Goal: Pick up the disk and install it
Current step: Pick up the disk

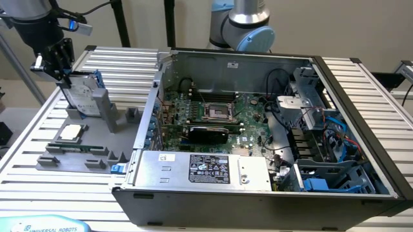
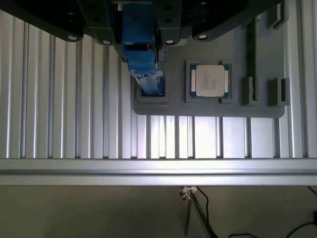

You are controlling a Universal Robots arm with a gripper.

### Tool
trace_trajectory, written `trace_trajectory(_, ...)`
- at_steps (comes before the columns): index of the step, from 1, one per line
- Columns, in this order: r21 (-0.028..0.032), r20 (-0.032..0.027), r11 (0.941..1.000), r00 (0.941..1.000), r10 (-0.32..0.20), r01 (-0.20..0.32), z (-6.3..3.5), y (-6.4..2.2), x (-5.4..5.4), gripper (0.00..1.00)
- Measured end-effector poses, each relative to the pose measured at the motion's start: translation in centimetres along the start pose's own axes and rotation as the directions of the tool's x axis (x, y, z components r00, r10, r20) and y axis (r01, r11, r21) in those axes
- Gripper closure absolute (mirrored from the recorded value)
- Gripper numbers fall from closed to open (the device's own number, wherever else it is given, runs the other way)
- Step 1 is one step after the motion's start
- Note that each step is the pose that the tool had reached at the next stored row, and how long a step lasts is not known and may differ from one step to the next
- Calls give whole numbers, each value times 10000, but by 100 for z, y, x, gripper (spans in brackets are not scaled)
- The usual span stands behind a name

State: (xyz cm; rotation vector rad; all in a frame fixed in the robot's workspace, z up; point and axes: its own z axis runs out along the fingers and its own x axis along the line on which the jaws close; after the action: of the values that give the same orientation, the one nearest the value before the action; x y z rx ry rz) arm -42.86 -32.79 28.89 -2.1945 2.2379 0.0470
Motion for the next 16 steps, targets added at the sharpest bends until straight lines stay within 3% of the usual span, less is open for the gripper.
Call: trace_trajectory(16, 2, 6, 10000, 10000, 49, -49, -1, -2, 61, 67)
